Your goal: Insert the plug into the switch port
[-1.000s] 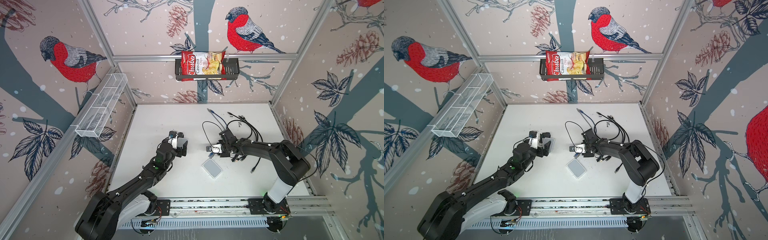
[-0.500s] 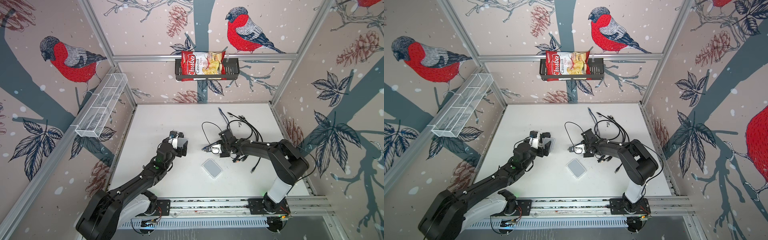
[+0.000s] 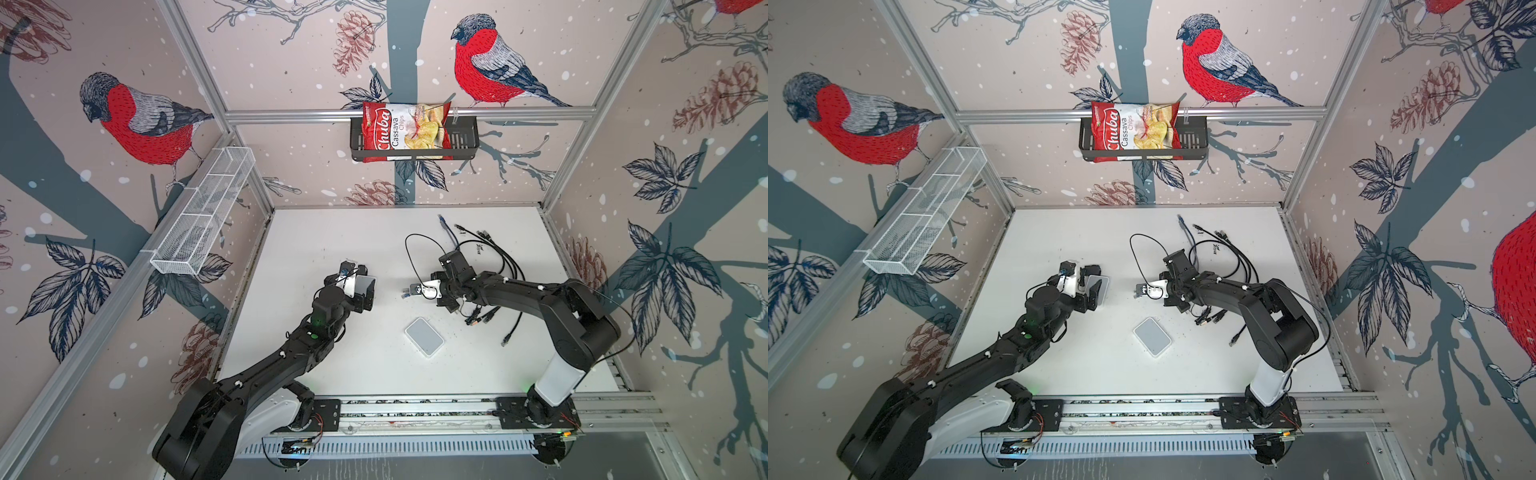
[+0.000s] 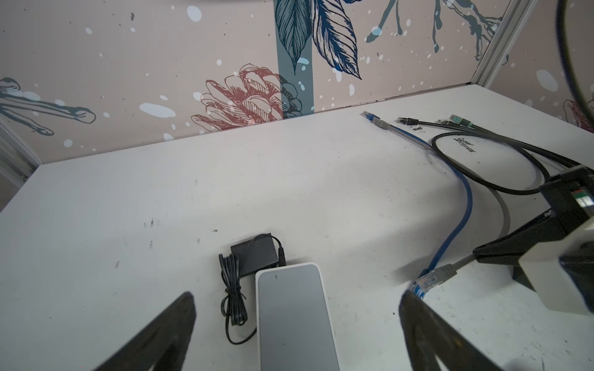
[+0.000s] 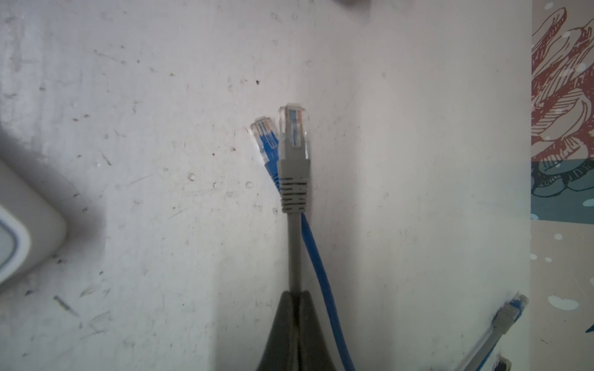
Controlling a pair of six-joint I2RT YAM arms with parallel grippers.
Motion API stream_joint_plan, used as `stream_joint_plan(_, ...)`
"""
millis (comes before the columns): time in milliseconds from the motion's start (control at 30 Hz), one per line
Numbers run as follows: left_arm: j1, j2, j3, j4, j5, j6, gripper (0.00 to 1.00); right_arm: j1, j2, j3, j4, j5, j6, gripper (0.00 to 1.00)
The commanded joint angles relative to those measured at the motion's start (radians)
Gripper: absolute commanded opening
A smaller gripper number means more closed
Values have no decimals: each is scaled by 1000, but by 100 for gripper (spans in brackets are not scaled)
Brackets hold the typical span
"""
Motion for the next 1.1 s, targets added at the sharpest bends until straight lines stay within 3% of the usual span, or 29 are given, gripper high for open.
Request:
stream_joint_plan(0, 0, 27, 1, 73, 146, 159, 97, -7, -8, 8, 44, -54, 43, 0)
stream_joint_plan(300, -1, 132, 136, -86, 223, 418, 96, -22, -13, 4, 101, -81, 91, 0)
stream_joint_plan(533, 0, 170, 142, -124, 252, 660, 93, -40, -18, -9, 115, -93, 110, 0)
stream_joint_plan(667, 0, 162, 152, -177, 330, 755, 92, -45, -31, -32, 143, -104, 104, 0)
stream_joint_plan(1067, -1, 289, 172, -104, 505, 792, 83, -40, -48, -37, 169, -180, 80, 0)
